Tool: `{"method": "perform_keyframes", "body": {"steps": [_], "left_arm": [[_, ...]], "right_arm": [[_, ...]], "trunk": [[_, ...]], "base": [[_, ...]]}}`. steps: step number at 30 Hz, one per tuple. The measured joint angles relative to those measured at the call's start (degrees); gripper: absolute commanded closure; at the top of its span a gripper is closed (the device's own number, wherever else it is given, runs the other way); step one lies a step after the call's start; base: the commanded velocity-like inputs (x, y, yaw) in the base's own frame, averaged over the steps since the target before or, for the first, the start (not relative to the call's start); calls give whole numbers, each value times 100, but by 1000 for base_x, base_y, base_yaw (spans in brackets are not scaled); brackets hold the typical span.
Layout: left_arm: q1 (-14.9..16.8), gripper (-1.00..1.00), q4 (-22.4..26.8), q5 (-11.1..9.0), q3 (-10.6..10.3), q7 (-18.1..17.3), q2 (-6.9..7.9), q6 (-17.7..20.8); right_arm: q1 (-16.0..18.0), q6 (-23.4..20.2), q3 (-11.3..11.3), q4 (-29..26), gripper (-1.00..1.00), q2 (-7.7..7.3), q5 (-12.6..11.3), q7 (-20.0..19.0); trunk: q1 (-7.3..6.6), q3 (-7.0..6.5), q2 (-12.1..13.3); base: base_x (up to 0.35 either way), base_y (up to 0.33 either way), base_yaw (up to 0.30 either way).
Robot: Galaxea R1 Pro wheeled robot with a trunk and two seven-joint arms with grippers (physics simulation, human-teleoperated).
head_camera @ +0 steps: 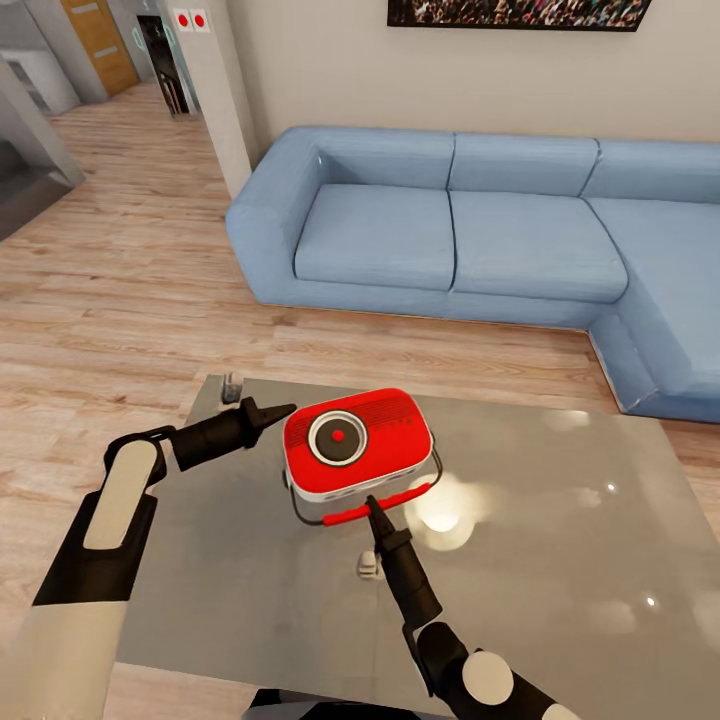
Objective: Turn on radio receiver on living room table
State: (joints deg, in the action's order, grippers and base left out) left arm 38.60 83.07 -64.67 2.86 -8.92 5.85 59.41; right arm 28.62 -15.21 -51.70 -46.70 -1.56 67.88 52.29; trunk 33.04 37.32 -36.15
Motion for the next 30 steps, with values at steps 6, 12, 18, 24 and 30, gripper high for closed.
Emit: {"method": "perform_keyframes", "body": {"steps": [6, 12, 18, 24, 30], "left_arm": [[15, 100, -34, -17, -3, 112, -13, 0], [16, 100, -175, -12, -1, 140, -20, -3], [16, 100, -231, -12, 0, 178, -168, -8], [16, 100, -315, -12, -4, 794, -840, -2], [16, 100, -389, -10, -11, 871, -1051, -4]], "right_arm": [[1, 2, 4, 0, 100, -10, -22, -5], [0, 2, 4, -1, 100, -4, -26, -4], [1, 2, 3, -1, 100, -2, -27, -7], [-1, -3, -5, -3, 100, -2, -26, 4], [-2, -6, -5, -6, 100, -2, -20, 11]], "trunk": [[0, 0, 0], [0, 0, 0], [0, 0, 0], [0, 0, 0], [0, 0, 0]], "base": [[0, 0, 0], [0, 0, 0], [0, 0, 0], [0, 0, 0], [0, 0, 0]]}}
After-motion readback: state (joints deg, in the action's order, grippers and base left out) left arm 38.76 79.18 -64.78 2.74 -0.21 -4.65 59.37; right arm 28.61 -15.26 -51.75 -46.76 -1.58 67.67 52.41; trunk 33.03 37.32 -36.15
